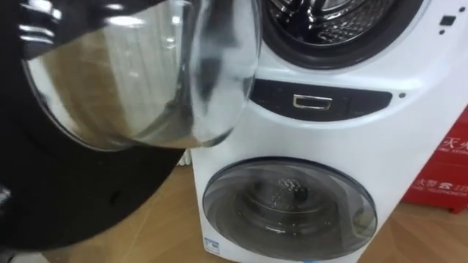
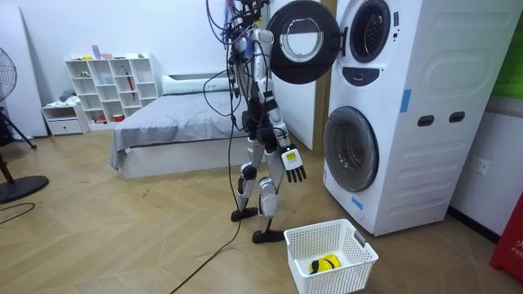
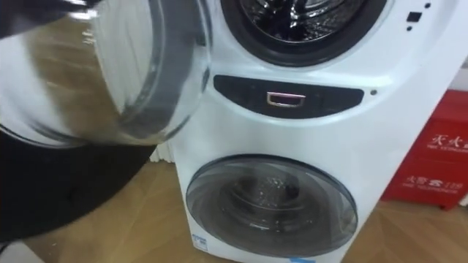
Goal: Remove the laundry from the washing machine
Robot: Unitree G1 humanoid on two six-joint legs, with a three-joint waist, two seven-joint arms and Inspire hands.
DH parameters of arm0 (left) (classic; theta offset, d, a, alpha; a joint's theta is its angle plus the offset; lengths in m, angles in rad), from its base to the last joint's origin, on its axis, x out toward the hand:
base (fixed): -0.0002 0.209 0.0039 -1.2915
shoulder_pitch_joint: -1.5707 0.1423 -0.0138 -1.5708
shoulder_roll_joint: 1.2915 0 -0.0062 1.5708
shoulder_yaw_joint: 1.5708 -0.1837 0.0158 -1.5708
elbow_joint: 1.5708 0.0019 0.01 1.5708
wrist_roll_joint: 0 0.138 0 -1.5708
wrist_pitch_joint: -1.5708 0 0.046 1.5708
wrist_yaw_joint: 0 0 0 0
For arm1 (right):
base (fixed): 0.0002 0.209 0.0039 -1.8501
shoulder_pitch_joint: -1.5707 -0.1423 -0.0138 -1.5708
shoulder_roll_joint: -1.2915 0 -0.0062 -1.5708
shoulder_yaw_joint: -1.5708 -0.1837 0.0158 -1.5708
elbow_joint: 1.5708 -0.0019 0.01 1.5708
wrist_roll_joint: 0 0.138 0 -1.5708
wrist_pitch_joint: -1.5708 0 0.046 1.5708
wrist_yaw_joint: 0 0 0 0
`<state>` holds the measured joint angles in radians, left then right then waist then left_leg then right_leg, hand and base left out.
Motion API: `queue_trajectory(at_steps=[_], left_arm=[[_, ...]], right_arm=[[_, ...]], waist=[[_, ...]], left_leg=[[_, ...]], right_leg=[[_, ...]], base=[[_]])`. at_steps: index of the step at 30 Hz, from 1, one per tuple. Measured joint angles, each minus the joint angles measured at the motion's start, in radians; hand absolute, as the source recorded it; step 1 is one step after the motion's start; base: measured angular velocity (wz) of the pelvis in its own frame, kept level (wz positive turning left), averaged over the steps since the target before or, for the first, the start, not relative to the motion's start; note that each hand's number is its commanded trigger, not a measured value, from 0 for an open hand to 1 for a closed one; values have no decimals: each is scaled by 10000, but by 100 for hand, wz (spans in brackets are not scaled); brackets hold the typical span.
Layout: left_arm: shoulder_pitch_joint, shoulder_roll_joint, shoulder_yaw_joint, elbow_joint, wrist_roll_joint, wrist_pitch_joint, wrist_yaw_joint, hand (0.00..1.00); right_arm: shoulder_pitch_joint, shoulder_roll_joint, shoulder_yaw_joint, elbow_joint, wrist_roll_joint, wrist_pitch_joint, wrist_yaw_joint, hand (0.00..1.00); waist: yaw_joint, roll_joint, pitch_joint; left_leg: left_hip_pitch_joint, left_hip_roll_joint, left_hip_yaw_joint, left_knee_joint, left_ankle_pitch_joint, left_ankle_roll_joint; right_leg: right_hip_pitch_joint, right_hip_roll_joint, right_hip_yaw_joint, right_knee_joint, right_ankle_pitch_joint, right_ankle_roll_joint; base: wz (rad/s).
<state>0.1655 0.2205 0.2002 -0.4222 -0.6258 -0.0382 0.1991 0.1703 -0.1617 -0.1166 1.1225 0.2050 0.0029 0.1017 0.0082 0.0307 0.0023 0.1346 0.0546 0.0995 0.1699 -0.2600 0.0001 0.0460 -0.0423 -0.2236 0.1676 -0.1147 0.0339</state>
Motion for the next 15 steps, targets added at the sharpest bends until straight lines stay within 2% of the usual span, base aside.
queue_trajectory(at_steps=[1, 5, 7, 9, 11, 12, 15], left_arm=[[136, -110, -331, 6, 0, 95, -235, 0], [189, -134, -1259, 372, -2, 78, -991, 0], [289, -164, -1940, 928, -21, 166, -1293, 0], [355, -187, -2386, 1424, 83, 255, -1548, 0], [475, -217, -2714, 2036, 138, 431, -1788, 0], [721, -221, -2879, 2182, 101, 576, -1889, 0], [1019, -216, -3380, 2663, 88, 629, -2119, 0]], right_arm=[[-33, 17, 95, 3, 187, -6, -1, 0], [-39, 31, 390, 34, 367, -24, -2, 0], [-140, 61, 570, 135, 634, -39, -23, 0], [-216, 95, 570, 138, 633, -36, 3, 0], [-288, 104, 569, 128, 592, -29, 52, 0], [-329, 123, 569, 77, 593, -35, 95, 0], [-309, 106, 795, 69, 603, -43, 94, 0]], waist=[[-89, -10, -5], [-311, -103, -10], [-442, -210, 61], [-535, -251, 90], [-548, -288, 79], [-638, -316, 78], [-655, -353, 58]], left_leg=[[-17, -4, 26, 15, 2, 3], [19, 4, 66, 28, 7, 8], [162, 8, 112, -25, 7, 8], [160, 8, 237, -25, 7, 8], [117, 10, 396, -27, 6, 7], [93, 10, 417, -28, 6, 7], [184, 28, 584, -40, 6, 6]], right_leg=[[-57, 0, 13, 15, 0, 0], [-46, -1, 24, 33, -2, 3], [56, 9, 66, 6, -22, 34], [24, 21, 178, -8, -24, 32], [-104, 35, 298, 11, -19, 20], [-142, 36, 312, 3, -14, 12], [-129, 85, 487, 2, -9, 4]], base=[[-8], [-3], [-5], [-15], [-21], [-13], [-15]])
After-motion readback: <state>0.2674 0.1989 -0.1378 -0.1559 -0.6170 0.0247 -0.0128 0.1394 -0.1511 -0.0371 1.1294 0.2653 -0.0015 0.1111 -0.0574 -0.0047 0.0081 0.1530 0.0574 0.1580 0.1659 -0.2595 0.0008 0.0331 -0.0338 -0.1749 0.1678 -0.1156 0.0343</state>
